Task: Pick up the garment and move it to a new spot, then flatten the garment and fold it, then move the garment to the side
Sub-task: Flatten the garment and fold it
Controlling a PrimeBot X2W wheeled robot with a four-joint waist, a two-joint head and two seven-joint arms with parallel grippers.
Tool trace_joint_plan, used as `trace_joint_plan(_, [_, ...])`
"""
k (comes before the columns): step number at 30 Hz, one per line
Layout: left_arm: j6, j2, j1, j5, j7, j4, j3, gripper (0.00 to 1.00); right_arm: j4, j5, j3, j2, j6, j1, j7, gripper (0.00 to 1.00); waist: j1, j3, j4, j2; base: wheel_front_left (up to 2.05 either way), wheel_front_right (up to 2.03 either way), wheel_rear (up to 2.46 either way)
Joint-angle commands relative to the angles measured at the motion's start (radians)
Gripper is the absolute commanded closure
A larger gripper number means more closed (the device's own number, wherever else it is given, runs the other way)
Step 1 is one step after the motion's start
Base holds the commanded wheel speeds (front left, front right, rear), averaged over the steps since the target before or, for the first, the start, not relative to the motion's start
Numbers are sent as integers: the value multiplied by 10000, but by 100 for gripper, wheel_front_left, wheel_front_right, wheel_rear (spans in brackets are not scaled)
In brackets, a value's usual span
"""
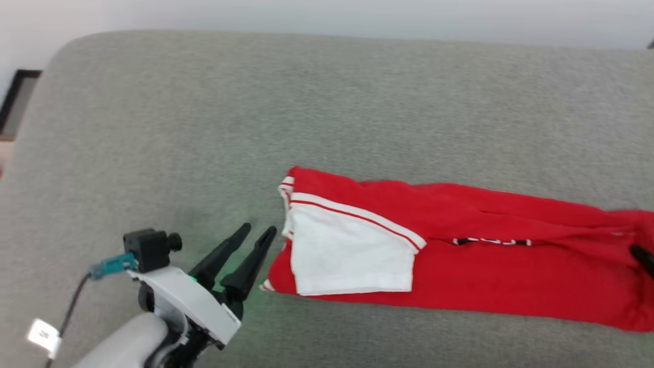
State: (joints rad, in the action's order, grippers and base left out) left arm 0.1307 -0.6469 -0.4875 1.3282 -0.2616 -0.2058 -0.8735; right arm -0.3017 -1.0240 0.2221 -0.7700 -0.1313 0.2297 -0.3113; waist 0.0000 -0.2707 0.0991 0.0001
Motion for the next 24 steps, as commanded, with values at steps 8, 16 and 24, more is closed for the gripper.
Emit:
trace_joint_plan(8, [-24,1859,1303,-3021,-35,-956,2721,0,-579,-465,-356,315,9,-475,-1749,0,0,234,1092,-1,0,0,0])
trace_joint_plan(16, [-27,3469,2426,-7258,-24,-447,6163,0,-626,-128,-370,928,-34,-393,-3173,0,0,289,1338,-1,0,0,0])
trace_joint_plan(24, [-8,4405,3077,-10314,-25,198,7777,0,-679,584,-681,1628,-49,-199,-3523,100,0,222,1073,-1,0,0,0])
